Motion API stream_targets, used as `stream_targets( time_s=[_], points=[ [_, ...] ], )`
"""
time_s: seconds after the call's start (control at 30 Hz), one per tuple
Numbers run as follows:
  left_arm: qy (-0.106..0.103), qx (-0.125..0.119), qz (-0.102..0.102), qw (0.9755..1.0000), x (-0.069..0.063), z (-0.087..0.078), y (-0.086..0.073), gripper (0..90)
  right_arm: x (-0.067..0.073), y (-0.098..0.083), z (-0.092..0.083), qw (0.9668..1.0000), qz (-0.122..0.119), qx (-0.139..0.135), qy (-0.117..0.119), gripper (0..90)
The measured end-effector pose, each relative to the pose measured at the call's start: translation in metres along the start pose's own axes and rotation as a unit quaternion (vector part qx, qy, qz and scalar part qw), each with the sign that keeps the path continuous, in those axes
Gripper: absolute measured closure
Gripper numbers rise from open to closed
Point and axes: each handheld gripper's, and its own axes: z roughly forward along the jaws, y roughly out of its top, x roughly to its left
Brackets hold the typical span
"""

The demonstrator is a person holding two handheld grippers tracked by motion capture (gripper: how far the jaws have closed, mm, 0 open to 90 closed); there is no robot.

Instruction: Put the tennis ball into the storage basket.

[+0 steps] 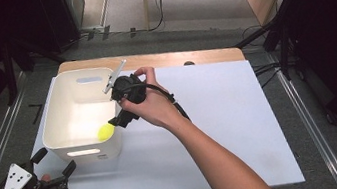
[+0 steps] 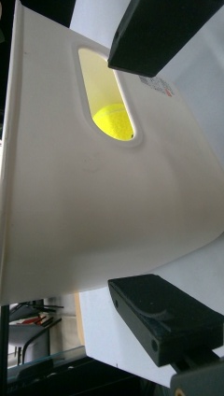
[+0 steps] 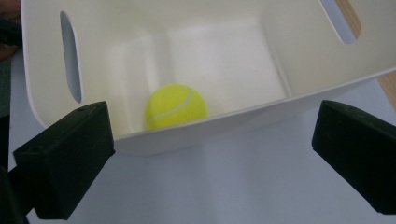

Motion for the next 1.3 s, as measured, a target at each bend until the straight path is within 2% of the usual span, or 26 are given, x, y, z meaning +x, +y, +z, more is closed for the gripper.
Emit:
stream_targets(
  time_s=[0.07, 0.37, 0.4, 0.63, 0.7, 1.0, 1.3],
  points=[
    [-0.001, 0.0, -0.001, 1.0, 0.0, 0.0, 0.0, 0.0, -0.002, -0.004, -0.002, 1.0, -0.003, -0.008, -0.001, 0.0],
    [0.0, 0.0, 0.0, 1.0, 0.001, 0.0, 0.0, 0.0, -0.006, -0.022, -0.013, 0.9997, 0.016, -0.015, -0.006, 0.0],
    [-0.001, 0.0, 0.0, 1.0, 0.001, 0.0, 0.0, 0.0, -0.008, -0.024, -0.013, 0.9997, 0.011, -0.02, -0.006, 0.0],
    [0.0, 0.0, -0.001, 1.0, 0.001, 0.0, 0.0, 0.0, -0.012, -0.041, -0.019, 0.9993, 0.024, -0.025, -0.015, 0.0],
    [0.0, 0.001, 0.0, 1.0, 0.001, 0.0, 0.0, 0.0, -0.012, -0.046, -0.021, 0.999, 0.034, -0.024, -0.016, 0.0],
    [0.0, 0.002, 0.0, 1.0, 0.0, 0.0, 0.0, 0.0, -0.018, -0.069, -0.026, 0.9982, 0.044, -0.037, -0.019, 0.0],
    [0.0, 0.001, 0.0, 1.0, 0.0, 0.0, 0.0, 0.0, -0.02, -0.094, -0.032, 0.9964, 0.065, -0.045, -0.031, 0.0]
  ],
)
